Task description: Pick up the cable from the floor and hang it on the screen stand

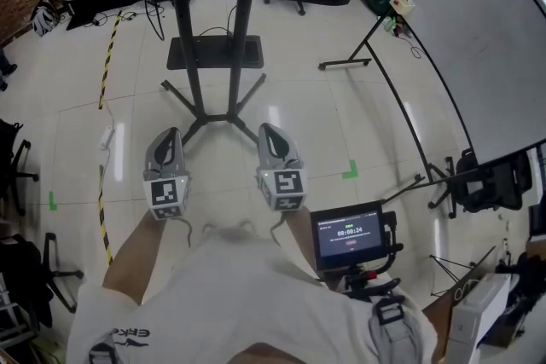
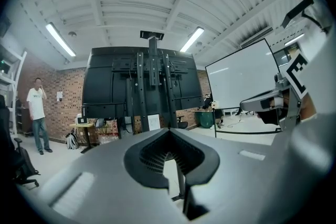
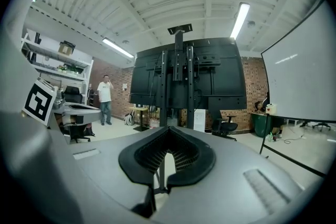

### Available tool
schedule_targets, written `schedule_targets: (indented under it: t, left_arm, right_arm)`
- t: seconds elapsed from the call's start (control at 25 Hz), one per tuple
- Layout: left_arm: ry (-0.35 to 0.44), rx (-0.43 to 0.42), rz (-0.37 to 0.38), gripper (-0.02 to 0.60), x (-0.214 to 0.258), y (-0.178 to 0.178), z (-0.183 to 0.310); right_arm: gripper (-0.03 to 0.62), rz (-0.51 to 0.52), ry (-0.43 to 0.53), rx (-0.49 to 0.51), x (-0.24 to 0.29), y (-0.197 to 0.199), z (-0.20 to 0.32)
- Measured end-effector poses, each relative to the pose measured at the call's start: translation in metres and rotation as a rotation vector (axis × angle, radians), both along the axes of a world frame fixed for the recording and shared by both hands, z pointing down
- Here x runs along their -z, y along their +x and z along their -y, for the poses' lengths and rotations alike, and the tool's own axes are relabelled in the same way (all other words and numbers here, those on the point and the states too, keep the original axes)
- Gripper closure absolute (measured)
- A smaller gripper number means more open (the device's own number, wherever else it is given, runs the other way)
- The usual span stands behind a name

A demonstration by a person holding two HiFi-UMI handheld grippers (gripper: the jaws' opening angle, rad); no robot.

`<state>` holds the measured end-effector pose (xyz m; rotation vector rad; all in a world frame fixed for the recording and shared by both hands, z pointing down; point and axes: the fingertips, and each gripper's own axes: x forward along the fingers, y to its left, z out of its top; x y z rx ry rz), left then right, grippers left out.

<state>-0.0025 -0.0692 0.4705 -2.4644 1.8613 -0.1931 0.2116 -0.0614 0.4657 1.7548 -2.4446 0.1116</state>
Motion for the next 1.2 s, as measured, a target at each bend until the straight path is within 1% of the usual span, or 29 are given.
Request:
schedule_targets:
  t: [0.24, 0.4, 0.76, 0.96, 1.2]
  left_arm:
    - [0.001, -0.012, -0.007, 0.580, 0.003, -0.003, -0.004]
    - [-0.016, -0.015, -0.005, 0.580, -0.004, -0.007, -0.004]
    - [-0.020, -0.038, -0.014, 0.580, -0.003, -0.002, -0.003]
    - [-0.025, -0.034, -0.018, 0.580, -0.004, -0.002, -0.006]
    - [-0.028, -0.026, -0.020, 0.580, -0.006, -0.010, -0.016]
  right_arm:
    - [0.582, -0.001, -0.010, 0.005, 0.000, -0.005, -0.008]
    - [0.582, 0.004, -0.005, 0.002, 0.004, -0.007, -0.008]
    - [0.582, -0.002, 0.003, -0.008, 0.008, -0.007, -0.009]
    - [0.582, -0.008, -0.007, -0.004, 0.006, -0.008, -0.013]
    - [0.582, -0.012, -0.017, 0.001, 0.002, -0.017, -0.022]
